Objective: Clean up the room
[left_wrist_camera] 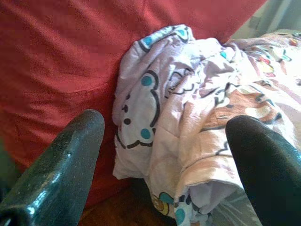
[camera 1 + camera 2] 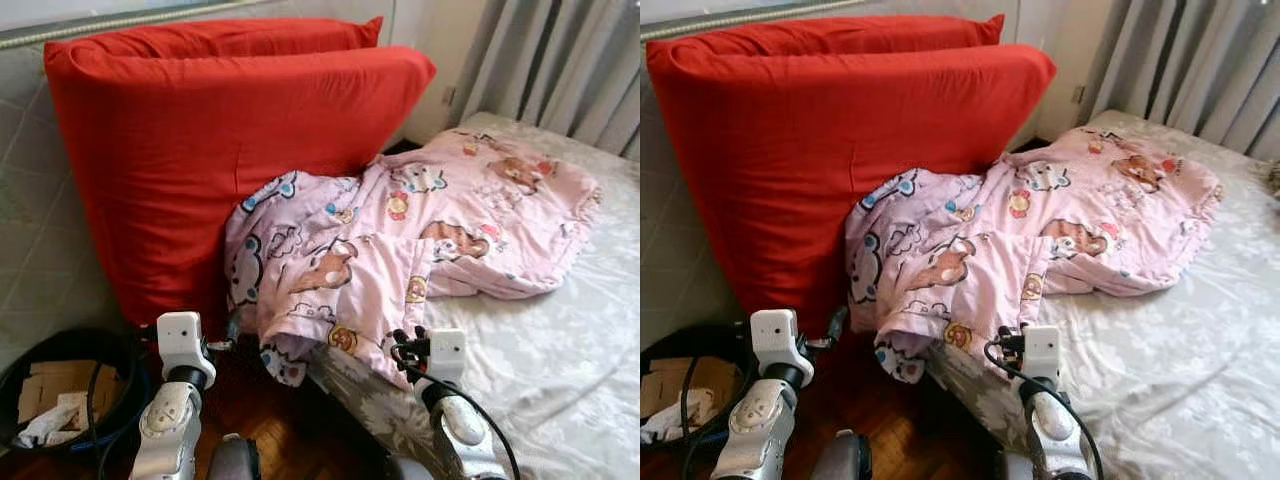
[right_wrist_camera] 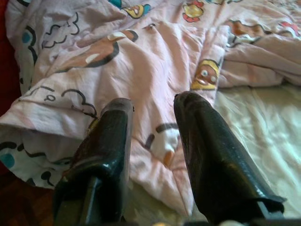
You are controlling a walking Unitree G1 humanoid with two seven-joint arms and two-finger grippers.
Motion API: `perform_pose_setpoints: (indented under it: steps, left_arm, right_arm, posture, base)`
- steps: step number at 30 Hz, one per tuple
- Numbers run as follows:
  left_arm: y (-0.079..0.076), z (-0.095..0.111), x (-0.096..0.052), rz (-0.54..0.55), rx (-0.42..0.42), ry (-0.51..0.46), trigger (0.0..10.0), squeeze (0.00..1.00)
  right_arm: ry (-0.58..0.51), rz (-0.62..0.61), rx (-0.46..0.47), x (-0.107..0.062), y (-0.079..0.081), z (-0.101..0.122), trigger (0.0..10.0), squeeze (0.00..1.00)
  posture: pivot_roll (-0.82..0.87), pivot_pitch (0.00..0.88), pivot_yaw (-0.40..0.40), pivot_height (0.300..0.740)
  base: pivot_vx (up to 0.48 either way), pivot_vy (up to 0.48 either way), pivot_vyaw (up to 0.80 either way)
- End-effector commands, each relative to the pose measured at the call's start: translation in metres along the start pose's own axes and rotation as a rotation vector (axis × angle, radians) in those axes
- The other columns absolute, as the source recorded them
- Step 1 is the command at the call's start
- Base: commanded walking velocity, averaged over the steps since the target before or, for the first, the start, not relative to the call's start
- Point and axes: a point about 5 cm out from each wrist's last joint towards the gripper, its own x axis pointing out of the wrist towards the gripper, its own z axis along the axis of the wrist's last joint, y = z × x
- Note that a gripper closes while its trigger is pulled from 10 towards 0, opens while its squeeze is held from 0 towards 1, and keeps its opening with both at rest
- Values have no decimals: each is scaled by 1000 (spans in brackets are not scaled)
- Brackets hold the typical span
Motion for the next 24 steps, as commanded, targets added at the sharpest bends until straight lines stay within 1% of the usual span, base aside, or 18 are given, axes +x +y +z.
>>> perform_pose_setpoints:
  steps: [1, 4, 6, 7, 9, 15, 17, 24]
  left_arm:
    - [-2, 0, 0, -10, 5, 9, 10000, 0]
    - [-2, 0, 0, -12, 4, 12, 10000, 0]
    - [-2, 0, 1, -12, 3, 12, 10000, 0]
    - [-2, 0, 1, -13, 3, 13, 10000, 0]
    - [-2, -1, 1, -13, 4, 14, 10000, 0]
    - [-2, -1, 1, -13, 7, 19, 10000, 0]
    - [-3, -1, 1, -14, 6, 19, 10000, 0]
    - [-2, -1, 1, -17, 8, 20, 10000, 0]
  right_arm:
    - [12, -1, 0, 0, -1, -1, 10000, 0]
    - [16, 12, 2, 0, 1, -1, 10000, 0]
    - [16, 34, -16, 1, 3, -1, 10000, 0]
    - [7, 55, -19, 0, 6, -1, 10000, 0]
    - [4, 79, -33, 0, 10, -1, 10000, 0]
    - [11, 95, -11, 0, 15, -2, 10000, 0]
    - [20, 96, 11, 0, 16, -4, 10000, 0]
    - [39, 104, 9, 0, 15, -6, 10000, 0]
  posture:
    - [-30, 43, -53, 616]
    - [-31, 42, -53, 616]
    - [-29, 42, -54, 616]
    - [-28, 43, -55, 616]
    - [-28, 43, -55, 616]
    - [-28, 40, -56, 616]
    - [-28, 40, -56, 616]
    - [-29, 42, -55, 616]
  base:
    - [0, 0, 0]
    - [0, 0, 0]
    - [0, 0, 0]
    - [240, 0, 450]
    - [247, 0, 800]
    - [279, 0, 768]
    - [306, 0, 0]
    - [311, 0, 0]
